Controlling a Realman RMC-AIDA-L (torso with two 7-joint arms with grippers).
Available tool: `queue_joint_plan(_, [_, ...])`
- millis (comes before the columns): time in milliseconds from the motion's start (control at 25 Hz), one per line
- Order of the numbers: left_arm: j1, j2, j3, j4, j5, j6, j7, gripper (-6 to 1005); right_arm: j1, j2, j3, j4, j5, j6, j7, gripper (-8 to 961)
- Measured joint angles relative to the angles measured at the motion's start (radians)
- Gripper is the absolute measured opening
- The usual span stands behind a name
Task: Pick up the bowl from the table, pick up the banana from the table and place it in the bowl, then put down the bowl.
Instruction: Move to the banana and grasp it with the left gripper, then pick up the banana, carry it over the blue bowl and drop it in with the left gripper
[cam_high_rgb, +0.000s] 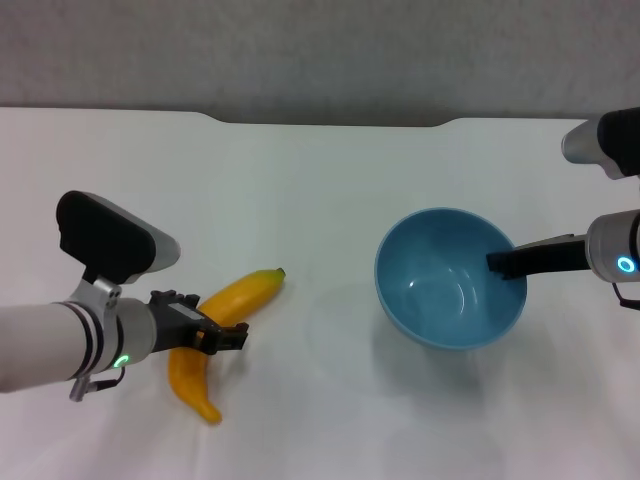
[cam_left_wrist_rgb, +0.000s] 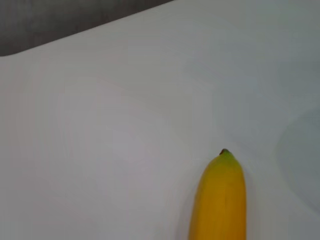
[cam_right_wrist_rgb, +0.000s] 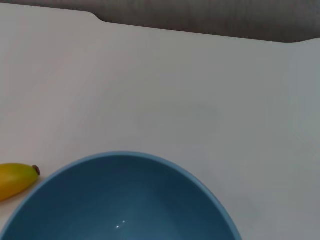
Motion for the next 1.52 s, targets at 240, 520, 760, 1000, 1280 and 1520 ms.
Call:
queue_joint_plan(240, [-0.003, 0.003, -0.005, 0.022, 0.003, -0.004, -0.010, 824, -0.002, 0.000, 0.000, 0.000, 0.000, 0.000, -0.001, 38])
queue_joint_plan(520, [-0.006, 0.003, -0.009, 0.018, 0.003, -0.001, -0.010, 731, -0.005, 0.000, 0.000, 0.000, 0.000, 0.000, -0.001, 40])
queue_joint_plan(760, [-0.006, 0.003, -0.011, 0.009, -0.002, 0.003, -0.010, 583, -0.005, 0.000, 0.000, 0.006, 0.000, 0.003, -0.002, 41])
queue_joint_plan(1000, [0.000, 0.005, -0.016, -0.027, -0.004, 0.001, -0.023, 500, -0.005, -0.001, 0.001, 0.008, 0.000, 0.006, -0.004, 42])
queue_joint_plan(1280, [0.031, 0.005, -0.113, -0.169, -0.010, -0.057, -0.044, 516, -0.007, -0.002, 0.000, 0.018, 0.000, 0.002, -0.004, 44])
queue_joint_plan(1520, [0.074, 0.007, -0.143, -0.338, -0.114, -0.111, -0.056, 536, 0.021, 0.001, 0.000, 0.073, 0.000, 0.008, -0.002, 45])
